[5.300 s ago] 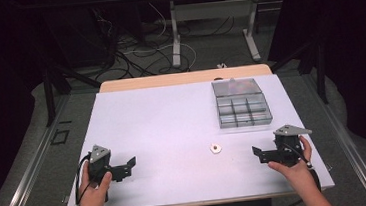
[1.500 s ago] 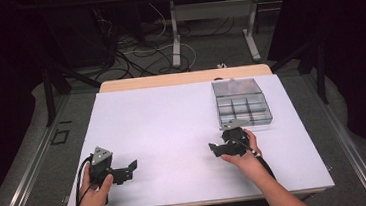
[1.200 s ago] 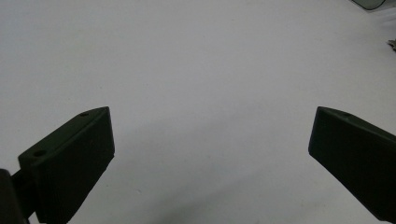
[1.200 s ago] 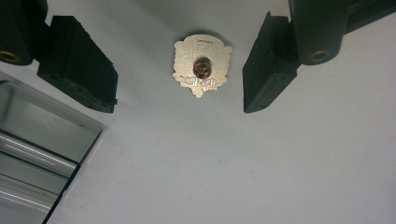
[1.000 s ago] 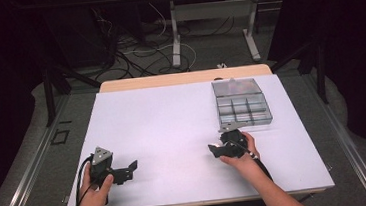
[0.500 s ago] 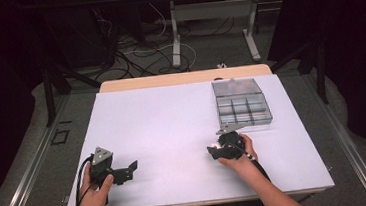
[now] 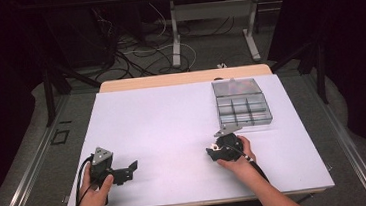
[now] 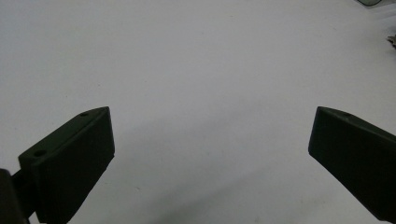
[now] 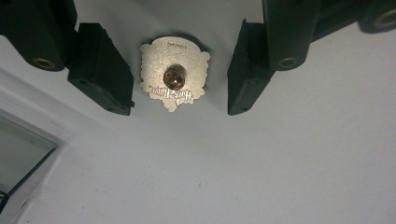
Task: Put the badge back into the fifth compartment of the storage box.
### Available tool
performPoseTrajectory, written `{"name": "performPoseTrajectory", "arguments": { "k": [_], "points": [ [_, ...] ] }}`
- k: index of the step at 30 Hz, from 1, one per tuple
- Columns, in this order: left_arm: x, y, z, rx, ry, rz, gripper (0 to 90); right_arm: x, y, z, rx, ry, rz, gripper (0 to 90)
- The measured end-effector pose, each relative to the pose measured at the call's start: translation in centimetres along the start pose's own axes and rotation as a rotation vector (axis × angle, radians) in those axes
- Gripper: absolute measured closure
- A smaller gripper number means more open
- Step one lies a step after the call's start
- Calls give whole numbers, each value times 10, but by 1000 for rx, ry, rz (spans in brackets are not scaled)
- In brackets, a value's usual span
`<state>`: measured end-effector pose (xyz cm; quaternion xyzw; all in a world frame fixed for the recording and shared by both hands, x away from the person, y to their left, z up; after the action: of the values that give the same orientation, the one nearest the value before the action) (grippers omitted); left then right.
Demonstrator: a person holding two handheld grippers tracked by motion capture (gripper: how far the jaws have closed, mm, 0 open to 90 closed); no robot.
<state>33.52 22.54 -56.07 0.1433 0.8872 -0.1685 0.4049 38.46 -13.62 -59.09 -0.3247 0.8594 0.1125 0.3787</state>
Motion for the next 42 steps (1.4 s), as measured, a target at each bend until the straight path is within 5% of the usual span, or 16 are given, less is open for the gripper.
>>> {"name": "performPoseTrajectory", "arguments": {
  "k": [42],
  "points": [
    [1,1,0,3,6,2,9,6,0,-6,0,-24,1,553]
  ]
}}
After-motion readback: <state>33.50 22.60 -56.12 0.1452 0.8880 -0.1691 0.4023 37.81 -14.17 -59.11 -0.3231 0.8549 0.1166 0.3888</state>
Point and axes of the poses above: each handheld gripper's, and its own axes: z roughly forward along the jaws, x roughly out of its underside, y roughly to its left, the point moved 4 cm from there along z, roughly forward along the jaws, and after that the axes turned 6 degrees about -z, right-handed, at the moved point
